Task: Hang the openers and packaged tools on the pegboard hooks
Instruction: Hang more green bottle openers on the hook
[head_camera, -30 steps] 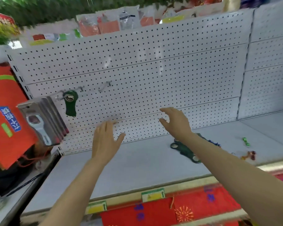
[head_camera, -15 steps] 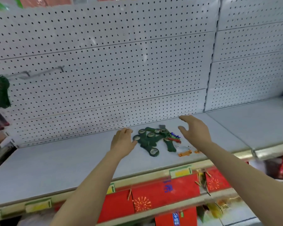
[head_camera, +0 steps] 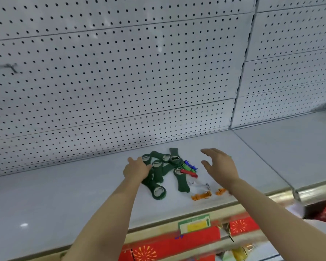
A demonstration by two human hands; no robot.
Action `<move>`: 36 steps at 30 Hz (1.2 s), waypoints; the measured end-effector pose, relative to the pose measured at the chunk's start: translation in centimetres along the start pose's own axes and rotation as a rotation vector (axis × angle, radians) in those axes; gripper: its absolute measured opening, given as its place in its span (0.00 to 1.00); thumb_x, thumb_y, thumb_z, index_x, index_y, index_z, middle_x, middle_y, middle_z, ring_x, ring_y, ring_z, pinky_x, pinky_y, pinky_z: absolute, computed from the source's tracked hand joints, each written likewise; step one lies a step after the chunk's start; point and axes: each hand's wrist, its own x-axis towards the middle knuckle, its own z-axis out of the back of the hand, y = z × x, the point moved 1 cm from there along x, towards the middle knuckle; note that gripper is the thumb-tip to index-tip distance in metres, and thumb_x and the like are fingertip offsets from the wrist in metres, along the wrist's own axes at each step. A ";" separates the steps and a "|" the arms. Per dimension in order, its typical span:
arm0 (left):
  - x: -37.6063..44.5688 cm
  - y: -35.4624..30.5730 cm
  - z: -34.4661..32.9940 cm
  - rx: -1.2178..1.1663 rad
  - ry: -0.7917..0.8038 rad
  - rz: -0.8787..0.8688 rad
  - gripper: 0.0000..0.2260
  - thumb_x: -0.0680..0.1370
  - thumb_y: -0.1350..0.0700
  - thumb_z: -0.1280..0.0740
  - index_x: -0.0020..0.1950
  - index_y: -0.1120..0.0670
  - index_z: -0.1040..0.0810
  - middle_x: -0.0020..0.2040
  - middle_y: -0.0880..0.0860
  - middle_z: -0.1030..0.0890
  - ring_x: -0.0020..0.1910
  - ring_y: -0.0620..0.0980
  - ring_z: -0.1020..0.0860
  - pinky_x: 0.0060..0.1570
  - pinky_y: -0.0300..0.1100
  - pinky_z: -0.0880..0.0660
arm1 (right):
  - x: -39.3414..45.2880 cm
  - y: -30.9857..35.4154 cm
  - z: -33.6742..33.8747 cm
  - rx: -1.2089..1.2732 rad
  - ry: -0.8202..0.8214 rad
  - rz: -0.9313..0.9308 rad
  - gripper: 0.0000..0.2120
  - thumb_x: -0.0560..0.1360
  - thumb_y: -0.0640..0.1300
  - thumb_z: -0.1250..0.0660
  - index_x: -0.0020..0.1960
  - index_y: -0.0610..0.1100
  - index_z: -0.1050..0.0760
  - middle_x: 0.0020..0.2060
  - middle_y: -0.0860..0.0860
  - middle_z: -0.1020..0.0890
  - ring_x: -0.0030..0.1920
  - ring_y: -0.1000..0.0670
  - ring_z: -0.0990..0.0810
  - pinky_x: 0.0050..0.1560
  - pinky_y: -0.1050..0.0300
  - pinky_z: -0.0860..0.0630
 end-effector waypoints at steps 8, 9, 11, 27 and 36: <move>2.0 0.2 -0.1 -0.016 0.111 0.089 0.25 0.74 0.44 0.28 0.66 0.54 0.28 0.63 0.58 0.29 0.57 0.55 0.25 0.47 0.44 0.27 | 6.6 0.2 -3.2 -0.146 0.287 0.163 0.20 0.79 0.42 0.37 0.70 0.50 0.29 0.66 0.51 0.24 0.65 0.49 0.27 0.62 0.56 0.29; 1.8 0.5 0.0 -0.053 0.113 0.096 0.24 0.73 0.47 0.27 0.66 0.52 0.28 0.61 0.57 0.28 0.56 0.54 0.24 0.47 0.43 0.26 | 7.6 0.4 -3.7 -0.166 0.323 0.199 0.20 0.79 0.42 0.36 0.70 0.50 0.29 0.66 0.51 0.24 0.65 0.49 0.27 0.62 0.55 0.28; 1.3 1.1 0.1 -0.115 0.055 0.101 0.20 0.75 0.53 0.29 0.65 0.50 0.27 0.58 0.55 0.24 0.51 0.52 0.23 0.48 0.43 0.24 | 9.4 0.8 -4.7 -0.213 0.405 0.283 0.21 0.78 0.41 0.36 0.70 0.51 0.30 0.66 0.51 0.24 0.65 0.48 0.27 0.62 0.54 0.27; -7.7 2.6 1.9 -1.198 -0.343 0.060 0.14 0.79 0.63 0.30 0.62 0.52 0.25 0.52 0.55 0.15 0.53 0.54 0.16 0.50 0.45 0.18 | 13.9 2.3 -7.8 -0.311 0.623 0.702 0.23 0.69 0.49 0.25 0.62 0.51 0.26 0.55 0.51 0.20 0.54 0.47 0.22 0.57 0.50 0.26; -10.6 3.5 3.2 -1.287 -0.480 0.101 0.13 0.78 0.64 0.30 0.59 0.50 0.21 0.52 0.55 0.15 0.54 0.54 0.17 0.51 0.45 0.18 | 12.0 2.5 -5.3 0.104 0.484 0.427 0.08 0.70 0.41 0.27 0.44 0.50 0.25 0.37 0.56 0.20 0.41 0.50 0.21 0.47 0.54 0.21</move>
